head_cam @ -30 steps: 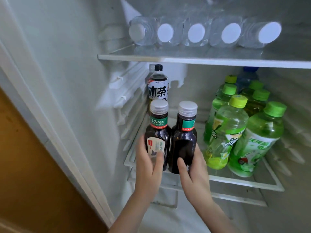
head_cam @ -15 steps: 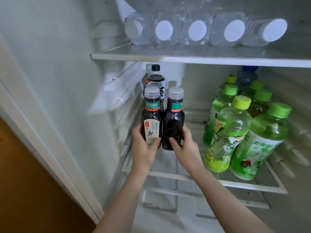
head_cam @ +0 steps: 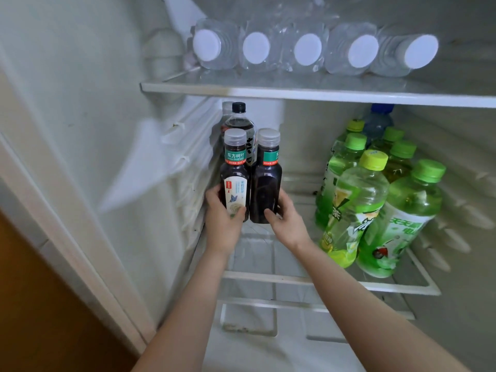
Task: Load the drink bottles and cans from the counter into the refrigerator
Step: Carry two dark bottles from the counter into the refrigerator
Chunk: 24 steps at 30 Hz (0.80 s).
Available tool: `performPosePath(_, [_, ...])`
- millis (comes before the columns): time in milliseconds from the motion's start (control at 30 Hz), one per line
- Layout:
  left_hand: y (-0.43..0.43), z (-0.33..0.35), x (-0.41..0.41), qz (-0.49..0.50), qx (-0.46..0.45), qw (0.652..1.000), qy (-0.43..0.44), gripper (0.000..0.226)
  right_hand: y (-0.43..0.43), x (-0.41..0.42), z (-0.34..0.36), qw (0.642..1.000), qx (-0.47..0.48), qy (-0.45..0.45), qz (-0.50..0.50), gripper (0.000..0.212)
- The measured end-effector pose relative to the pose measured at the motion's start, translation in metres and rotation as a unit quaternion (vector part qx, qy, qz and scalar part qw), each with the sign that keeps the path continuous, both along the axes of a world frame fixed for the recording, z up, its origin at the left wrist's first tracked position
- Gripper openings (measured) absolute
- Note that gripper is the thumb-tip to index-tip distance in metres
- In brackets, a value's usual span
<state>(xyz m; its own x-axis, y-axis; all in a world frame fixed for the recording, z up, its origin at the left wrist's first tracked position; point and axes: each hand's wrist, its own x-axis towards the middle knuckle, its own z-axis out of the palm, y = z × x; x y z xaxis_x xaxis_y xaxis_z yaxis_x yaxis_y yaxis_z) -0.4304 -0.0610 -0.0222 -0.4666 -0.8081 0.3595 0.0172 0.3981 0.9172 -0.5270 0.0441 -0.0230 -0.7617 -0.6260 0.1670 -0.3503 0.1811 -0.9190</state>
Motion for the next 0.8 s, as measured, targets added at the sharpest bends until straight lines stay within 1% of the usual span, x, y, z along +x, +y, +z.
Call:
performPosePath(67, [0.001,0.002,0.004,0.005,0.011,1.0,-0.029,0.058,0.005,0.007,0.002,1.0,0.024,-0.016,-0.007,0.048])
performPosePath(133, [0.01,0.002,0.012,0.027,0.005,0.999,-0.033,0.062,0.014,0.019,0.001,0.998,0.04,-0.029,-0.024,0.048])
performPosePath(200, [0.028,0.0,0.027,0.051,-0.041,0.998,0.004,0.058,0.029,0.039,0.001,0.997,0.045,-0.047,-0.049,0.056])
performPosePath(233, [0.04,-0.004,0.036,0.053,-0.065,0.996,0.029,0.054,0.041,0.05,0.0,0.996,0.04,-0.042,-0.061,0.054])
performPosePath(300, [0.065,-0.015,0.055,0.019,-0.094,0.993,0.061,0.045,0.07,0.075,-0.004,0.996,0.018,0.013,-0.083,0.04])
performPosePath(367, [0.088,-0.031,0.073,-0.037,-0.148,0.986,0.064,0.036,0.103,0.099,-0.012,0.987,0.01,0.126,-0.101,0.026])
performPosePath(433, [0.107,-0.048,0.086,-0.102,-0.206,0.971,0.059,0.028,0.136,0.118,-0.026,0.967,0.02,0.226,-0.12,0.021])
performPosePath(500, [0.124,-0.064,0.094,-0.155,-0.24,0.956,0.06,0.02,0.168,0.132,-0.046,0.953,0.042,0.261,-0.147,0.021])
performPosePath(567, [0.144,-0.079,0.097,-0.204,-0.25,0.945,0.06,0.018,0.204,0.146,-0.069,0.948,0.079,0.236,-0.198,0.021])
performPosePath(667, [0.177,-0.103,0.097,-0.319,-0.196,0.927,0.038,0.019,0.26,0.173,-0.108,0.935,0.163,0.153,-0.276,0.023])
performPosePath(733, [0.199,-0.127,0.1,-0.393,-0.156,0.906,-0.026,0.017,0.296,0.196,-0.135,0.918,0.257,0.064,-0.297,0.025])
performPosePath(767, [0.209,-0.142,0.102,-0.428,-0.138,0.89,-0.08,0.015,0.313,0.21,-0.147,0.905,0.303,-0.003,-0.298,0.024])
performPosePath(800, [0.219,-0.157,0.105,-0.466,-0.105,0.865,-0.152,0.014,0.328,0.224,-0.159,0.889,0.342,-0.076,-0.295,0.021])
